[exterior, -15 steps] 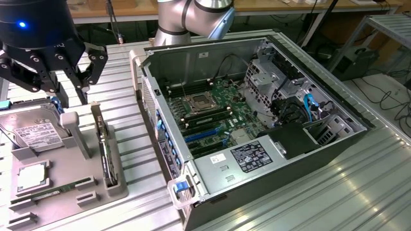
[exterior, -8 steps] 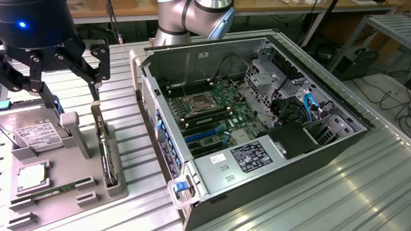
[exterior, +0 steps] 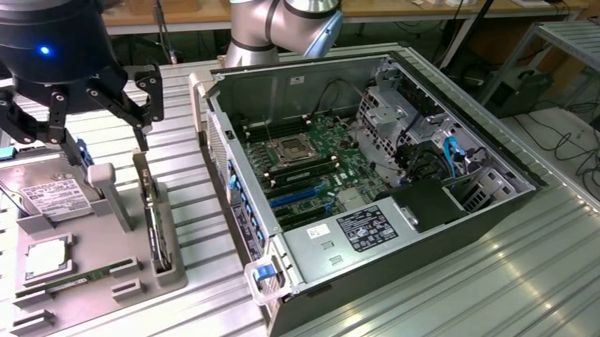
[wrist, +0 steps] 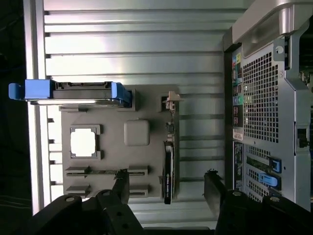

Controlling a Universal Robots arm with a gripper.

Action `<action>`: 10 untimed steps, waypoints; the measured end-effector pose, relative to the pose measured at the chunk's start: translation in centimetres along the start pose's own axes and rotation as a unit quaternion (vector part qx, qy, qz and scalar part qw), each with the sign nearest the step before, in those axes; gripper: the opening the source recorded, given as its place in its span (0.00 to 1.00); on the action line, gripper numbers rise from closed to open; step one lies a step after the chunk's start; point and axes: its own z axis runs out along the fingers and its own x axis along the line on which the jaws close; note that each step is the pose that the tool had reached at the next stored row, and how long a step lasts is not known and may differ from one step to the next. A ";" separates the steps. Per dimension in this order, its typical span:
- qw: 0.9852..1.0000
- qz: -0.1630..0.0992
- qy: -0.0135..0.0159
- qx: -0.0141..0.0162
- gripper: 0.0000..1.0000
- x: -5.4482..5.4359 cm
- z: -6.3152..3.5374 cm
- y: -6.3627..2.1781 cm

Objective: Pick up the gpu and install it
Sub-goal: 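Pick up the gpu and move the gpu toward the slot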

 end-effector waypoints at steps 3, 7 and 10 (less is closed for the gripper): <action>1.000 0.000 0.000 0.000 0.73 0.0 0.67 -0.11; 1.000 0.000 0.000 0.000 0.73 0.0 1.31 -1.18; 1.000 0.000 0.000 0.000 0.73 0.0 1.57 -2.04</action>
